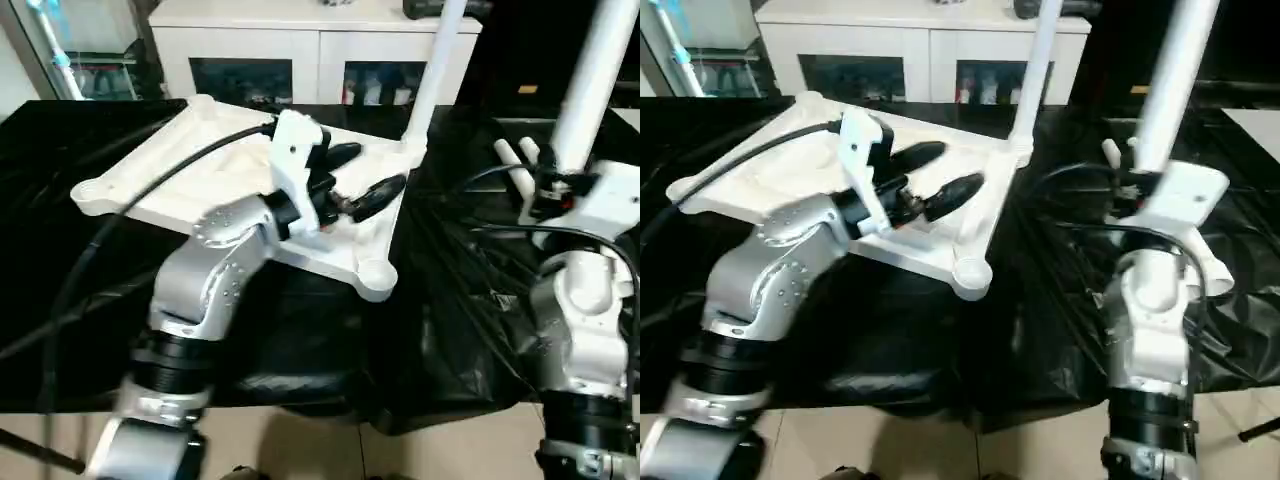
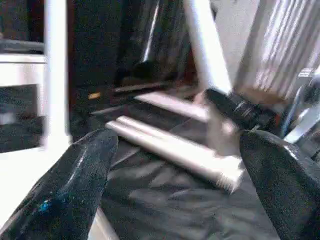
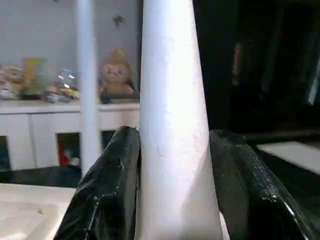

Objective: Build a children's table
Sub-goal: Pick table leg

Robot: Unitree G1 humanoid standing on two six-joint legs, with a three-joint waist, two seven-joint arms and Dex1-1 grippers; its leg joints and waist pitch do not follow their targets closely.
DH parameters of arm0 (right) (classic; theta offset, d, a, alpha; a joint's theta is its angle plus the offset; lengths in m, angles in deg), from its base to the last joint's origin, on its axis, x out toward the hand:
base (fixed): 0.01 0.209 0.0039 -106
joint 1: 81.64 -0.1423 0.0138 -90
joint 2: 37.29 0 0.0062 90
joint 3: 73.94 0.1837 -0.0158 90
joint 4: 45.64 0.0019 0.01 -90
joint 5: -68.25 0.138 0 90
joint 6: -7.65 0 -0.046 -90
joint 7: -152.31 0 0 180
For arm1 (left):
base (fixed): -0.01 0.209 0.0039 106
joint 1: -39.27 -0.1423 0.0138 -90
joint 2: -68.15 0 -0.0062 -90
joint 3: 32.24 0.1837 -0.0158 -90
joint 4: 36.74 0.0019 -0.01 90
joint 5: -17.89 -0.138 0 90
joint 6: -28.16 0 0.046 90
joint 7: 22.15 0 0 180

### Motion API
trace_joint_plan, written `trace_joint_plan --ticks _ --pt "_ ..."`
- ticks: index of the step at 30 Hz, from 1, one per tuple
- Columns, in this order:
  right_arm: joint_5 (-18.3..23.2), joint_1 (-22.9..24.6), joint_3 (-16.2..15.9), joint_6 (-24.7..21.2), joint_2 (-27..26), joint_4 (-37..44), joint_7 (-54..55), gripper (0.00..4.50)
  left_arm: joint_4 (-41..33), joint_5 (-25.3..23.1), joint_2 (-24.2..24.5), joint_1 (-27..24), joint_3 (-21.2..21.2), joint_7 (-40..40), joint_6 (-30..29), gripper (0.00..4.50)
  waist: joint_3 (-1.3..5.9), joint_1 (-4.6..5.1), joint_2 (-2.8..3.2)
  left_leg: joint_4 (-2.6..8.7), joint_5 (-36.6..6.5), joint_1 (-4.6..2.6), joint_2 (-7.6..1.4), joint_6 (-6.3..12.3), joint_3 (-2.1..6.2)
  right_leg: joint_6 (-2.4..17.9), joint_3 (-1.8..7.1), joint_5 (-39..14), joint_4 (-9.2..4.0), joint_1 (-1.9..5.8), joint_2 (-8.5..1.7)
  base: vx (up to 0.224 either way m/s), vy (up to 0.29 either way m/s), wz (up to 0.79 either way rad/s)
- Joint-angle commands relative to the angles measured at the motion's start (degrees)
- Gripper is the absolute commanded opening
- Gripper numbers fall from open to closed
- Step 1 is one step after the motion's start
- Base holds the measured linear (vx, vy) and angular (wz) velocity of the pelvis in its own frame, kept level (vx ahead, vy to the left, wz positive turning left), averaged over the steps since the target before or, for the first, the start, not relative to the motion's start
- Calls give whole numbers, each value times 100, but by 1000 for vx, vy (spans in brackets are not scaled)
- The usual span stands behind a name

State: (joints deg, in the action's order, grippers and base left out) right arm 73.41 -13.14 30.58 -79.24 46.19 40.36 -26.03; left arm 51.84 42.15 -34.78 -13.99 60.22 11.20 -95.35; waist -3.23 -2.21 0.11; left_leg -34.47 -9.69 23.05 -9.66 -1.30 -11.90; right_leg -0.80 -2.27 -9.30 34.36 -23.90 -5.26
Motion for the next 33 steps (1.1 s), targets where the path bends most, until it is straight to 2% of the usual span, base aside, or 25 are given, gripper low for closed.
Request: trace_joint_plan --ticks 1,3,4,5,6,12,14,17,19,22,27,29,32,33 --pt "-203 45 -310 265 128 249 -281 180 0 466 -155 270 -249 -143 -355 450 401 -9 -104 392 -1336 -150 -242 228 128 916 151 -1344 -409 234 -199 0 0 0" --pt "-195 66 -581 256 181 292 -603 180 101 747 -278 417 -396 -207 -595 450 407 -12 -101 381 -1378 -155 -239 209 129 887 148 -1404 -393 246 -201 0 0 0" --pt "-231 91 -852 257 248 322 -918 180 250 949 -385 586 -571 -276 -738 450 400 -1 -101 383 -1402 -143 -235 241 137 871 144 -1438 -408 249 -198 0 0 0" --pt "-237 109 -961 238 274 333 -1058 180 311 1012 -419 652 -646 -313 -808 450 396 6 -110 379 -1392 -138 -235 267 139 869 145 -1443 -418 246 -201 0 0 0" --pt "-238 110 -968 237 276 334 -1066 180 314 1016 -421 655 -650 -315 -812 450 400 7 -110 373 -1392 -139 -234 281 137 879 143 -1430 -412 249 -197 0 0 0" --pt "-362 262 -1556 264 368 481 -1626 179 646 954 -473 883 -811 -597 -847 450 420 -22 -115 349 -1030 -126 -248 486 143 1007 153 -1022 -378 283 -204 0 0 0" --pt "-427 292 -1661 306 347 525 -1626 179 760 833 -471 917 -820 -783 -814 450 424 -21 -120 349 -1021 -138 -262 491 145 1083 152 -974 -371 278 -203 0 0 0" --pt "-471 347 -1835 339 286 578 -1668 179 1048 697 -509 996 -942 -1175 -706 450 410 -39 -112 355 -1105 -151 -263 459 146 1071 155 -1057 -382 268 -202 0 0 0" --pt "-546 388 -1946 334 276 590 -1742 179 1083 827 -576 1036 -1086 -1248 -679 450 409 -42 -122 358 -1123 -138 -262 435 150 1059 156 -1077 -380 285 -214 0 0 0" --pt "-611 419 -2077 278 265 600 -1824 179 1024 1081 -663 1089 -1221 -1244 -778 450 401 -53 -133 361 -1149 -148 -269 398 149 1101 157 -1113 -385 267 -221 0 0 0" --pt "-642 406 -2199 249 271 603 -1845 179 1009 1054 -637 1065 -1124 -1195 -797 450 394 -53 -139 362 -1155 -140 -268 431 152 1070 160 -1092 -382 273 -223 0 0 0" --pt "-651 407 -2222 243 263 609 -1840 179 1032 1029 -651 1061 -1125 -1249 -796 414 396 -57 -132 363 -1120 -145 -272 432 155 1080 160 -1033 -375 272 -219 0 0 0" --pt "-689 403 -2249 248 245 606 -1842 179 1109 1005 -676 1078 -1195 -1386 -808 407 403 -53 -133 356 -1099 -140 -271 431 155 1097 162 -961 -363 281 -218 0 0 0" --pt "-707 403 -2257 248 234 605 -1843 179 1120 1018 -667 1078 -1200 -1375 -822 390 400 -54 -133 357 -1100 -142 -268 438 153 1105 161 -962 -368 281 -219 0 0 0"
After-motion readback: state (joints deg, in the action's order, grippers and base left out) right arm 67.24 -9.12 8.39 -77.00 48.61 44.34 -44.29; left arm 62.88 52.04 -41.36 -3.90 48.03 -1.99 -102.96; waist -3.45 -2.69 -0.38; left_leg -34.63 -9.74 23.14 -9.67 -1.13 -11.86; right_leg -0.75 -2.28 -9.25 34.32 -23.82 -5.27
